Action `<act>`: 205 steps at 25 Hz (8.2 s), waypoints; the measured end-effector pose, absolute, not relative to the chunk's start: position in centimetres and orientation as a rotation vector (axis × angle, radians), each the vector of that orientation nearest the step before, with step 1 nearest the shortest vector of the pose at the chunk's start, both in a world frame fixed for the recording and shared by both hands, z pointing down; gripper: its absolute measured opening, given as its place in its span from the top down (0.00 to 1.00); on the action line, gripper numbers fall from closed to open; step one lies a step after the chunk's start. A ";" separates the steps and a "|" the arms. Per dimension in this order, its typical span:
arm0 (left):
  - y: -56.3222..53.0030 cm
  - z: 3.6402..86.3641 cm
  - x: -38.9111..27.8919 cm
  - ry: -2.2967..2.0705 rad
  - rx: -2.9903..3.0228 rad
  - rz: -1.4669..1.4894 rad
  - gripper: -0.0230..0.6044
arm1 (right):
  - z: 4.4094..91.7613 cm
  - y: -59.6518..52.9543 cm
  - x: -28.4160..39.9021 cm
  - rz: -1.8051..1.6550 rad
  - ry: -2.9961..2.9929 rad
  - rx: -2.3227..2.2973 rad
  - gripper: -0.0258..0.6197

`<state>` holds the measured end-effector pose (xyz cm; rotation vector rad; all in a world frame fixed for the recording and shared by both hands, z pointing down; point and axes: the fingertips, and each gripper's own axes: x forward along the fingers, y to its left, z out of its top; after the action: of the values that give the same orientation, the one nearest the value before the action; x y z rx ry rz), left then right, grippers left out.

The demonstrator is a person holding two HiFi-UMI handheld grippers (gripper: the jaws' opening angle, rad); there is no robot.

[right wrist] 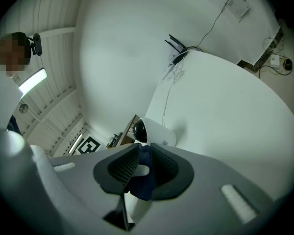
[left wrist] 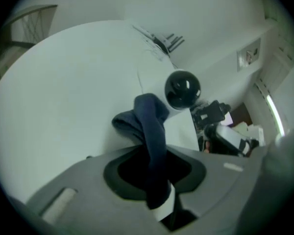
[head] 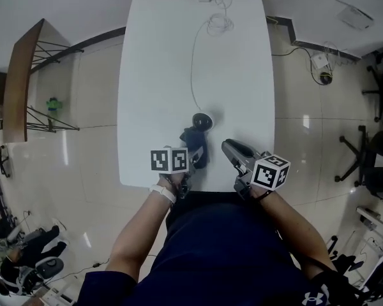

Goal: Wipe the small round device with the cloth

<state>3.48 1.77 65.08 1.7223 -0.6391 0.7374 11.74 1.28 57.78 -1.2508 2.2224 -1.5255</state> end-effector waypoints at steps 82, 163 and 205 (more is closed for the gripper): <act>-8.2 55.2 3.0 -0.447 2.320 0.416 0.85 | 57.2 -0.5 11.9 -1.391 2.222 -1.964 0.84; -5.0 65.1 8.8 -0.163 2.925 0.909 0.47 | 55.1 -5.0 14.4 -1.241 2.627 -2.241 0.84; -5.3 64.7 6.3 -0.314 2.964 0.895 0.43 | 56.4 -3.8 12.8 -1.351 2.446 -2.038 0.84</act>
<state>6.27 -5.35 64.68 2.9642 -0.3139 0.8946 12.81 -3.85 56.35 -2.0384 2.4461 -1.3512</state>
